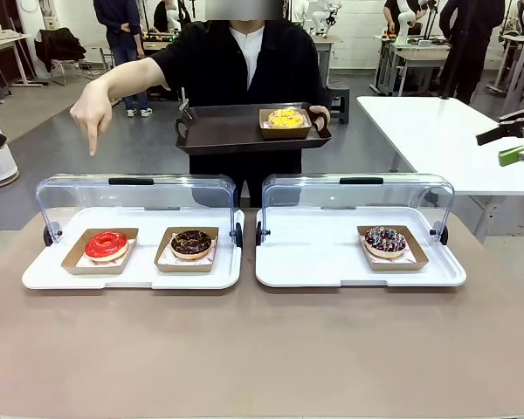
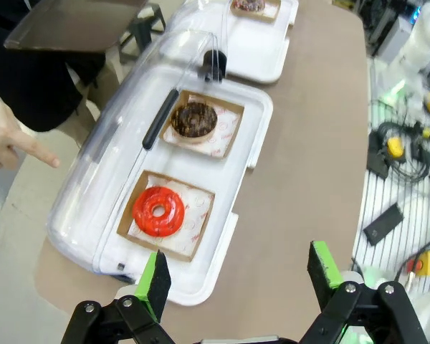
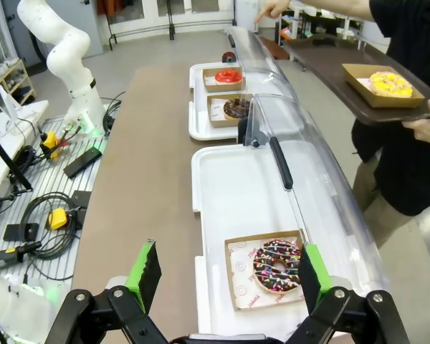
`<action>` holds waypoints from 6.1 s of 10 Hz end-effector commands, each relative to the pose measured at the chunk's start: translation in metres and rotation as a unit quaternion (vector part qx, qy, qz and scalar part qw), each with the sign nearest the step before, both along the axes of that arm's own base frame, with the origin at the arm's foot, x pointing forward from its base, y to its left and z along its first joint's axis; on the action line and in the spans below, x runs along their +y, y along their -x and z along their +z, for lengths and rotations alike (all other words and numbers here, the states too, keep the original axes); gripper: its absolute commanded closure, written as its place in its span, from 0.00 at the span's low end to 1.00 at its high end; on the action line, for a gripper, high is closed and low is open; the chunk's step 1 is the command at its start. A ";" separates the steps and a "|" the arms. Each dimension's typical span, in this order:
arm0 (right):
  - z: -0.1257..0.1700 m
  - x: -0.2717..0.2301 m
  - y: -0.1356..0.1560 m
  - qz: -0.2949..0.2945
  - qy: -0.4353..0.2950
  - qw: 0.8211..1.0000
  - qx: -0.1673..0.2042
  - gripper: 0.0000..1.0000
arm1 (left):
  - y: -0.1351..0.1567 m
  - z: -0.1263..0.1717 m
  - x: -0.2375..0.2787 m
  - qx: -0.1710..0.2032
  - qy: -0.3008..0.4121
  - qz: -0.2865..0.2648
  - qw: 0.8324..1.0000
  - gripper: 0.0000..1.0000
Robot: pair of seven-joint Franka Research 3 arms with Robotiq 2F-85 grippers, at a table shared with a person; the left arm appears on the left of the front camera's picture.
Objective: Provide the desired donut to the person.
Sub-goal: Pick up and lift the Paper togo box containing the Donut pointed at by the person.
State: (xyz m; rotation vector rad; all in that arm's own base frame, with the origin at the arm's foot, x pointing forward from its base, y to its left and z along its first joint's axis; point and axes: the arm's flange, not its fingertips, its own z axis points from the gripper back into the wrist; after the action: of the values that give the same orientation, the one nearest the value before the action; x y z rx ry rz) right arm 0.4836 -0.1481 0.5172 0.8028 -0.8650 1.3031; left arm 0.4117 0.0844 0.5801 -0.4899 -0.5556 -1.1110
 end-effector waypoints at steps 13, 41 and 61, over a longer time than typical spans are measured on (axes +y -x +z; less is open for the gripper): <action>0.000 0.000 -0.001 -0.004 0.002 1.000 0.001 0.00 | -0.055 -0.173 -0.106 -0.006 -0.271 -0.209 0.940 0.00; 0.000 0.000 -0.001 -0.004 0.002 1.000 0.001 0.00 | -0.082 -0.250 -0.092 0.002 -0.324 -0.173 0.930 0.11; 0.000 0.000 -0.001 -0.004 0.002 1.000 0.001 0.00 | -0.023 -0.134 -0.098 -0.009 -0.345 -0.217 0.913 1.00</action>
State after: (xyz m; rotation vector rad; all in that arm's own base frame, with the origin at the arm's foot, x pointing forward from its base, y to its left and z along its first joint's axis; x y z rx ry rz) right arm 0.4836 -0.1489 0.5177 0.8008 -0.8657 1.3022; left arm 0.4558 -0.0137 0.4236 0.0147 -0.0370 -1.6336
